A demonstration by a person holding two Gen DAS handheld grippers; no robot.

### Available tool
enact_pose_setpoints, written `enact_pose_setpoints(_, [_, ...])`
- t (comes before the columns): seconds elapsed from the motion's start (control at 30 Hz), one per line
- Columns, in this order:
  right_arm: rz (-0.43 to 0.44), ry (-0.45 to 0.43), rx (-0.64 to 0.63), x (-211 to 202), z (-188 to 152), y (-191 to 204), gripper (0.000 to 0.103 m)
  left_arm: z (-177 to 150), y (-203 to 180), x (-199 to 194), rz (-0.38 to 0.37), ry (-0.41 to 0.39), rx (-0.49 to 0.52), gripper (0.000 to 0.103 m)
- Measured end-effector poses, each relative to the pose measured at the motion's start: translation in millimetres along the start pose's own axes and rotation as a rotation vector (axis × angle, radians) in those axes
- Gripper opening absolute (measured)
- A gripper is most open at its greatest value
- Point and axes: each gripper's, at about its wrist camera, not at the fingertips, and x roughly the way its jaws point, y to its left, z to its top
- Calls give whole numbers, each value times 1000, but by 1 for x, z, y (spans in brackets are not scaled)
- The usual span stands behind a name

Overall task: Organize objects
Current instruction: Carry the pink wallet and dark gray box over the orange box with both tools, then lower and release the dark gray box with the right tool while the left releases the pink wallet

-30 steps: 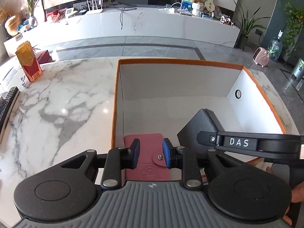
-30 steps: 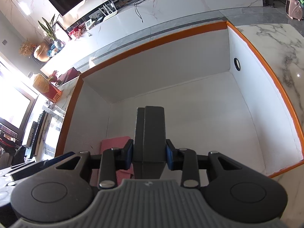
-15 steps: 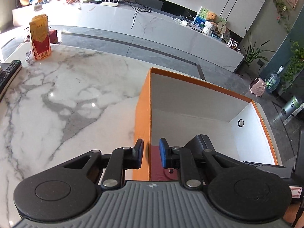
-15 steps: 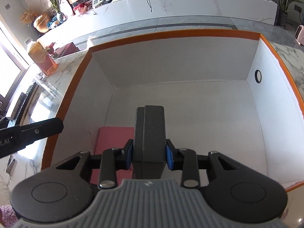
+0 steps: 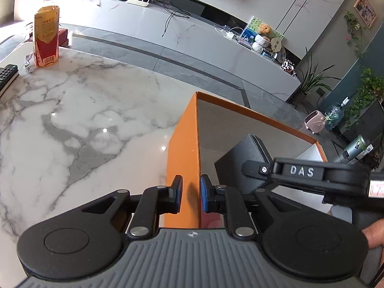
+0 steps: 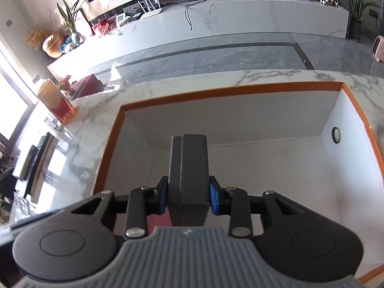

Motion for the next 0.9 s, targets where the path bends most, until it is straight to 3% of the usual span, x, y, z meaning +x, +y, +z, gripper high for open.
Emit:
enact_pose_setpoints(0.17, [24,-9,33,20,12,11,36,-1,-1,6,5,-1,14,17])
enact_pose_setpoints(0.53, [140,149,166,74,17,10,36,-3,-1,6,5,-6,16,17])
enact_pose_setpoints(0.63, [92,183,161,78,17,5,44,-4,-3,6,13,-10,22,17])
enact_pose_setpoints(0.77, [-23,185,49,79,20,10,66,-4,-3,6,13,-10,22,17])
enact_pose_setpoints(0.9, [-52,200,-8,83,20,13,66,-4,-4,6,16,-11,24,17])
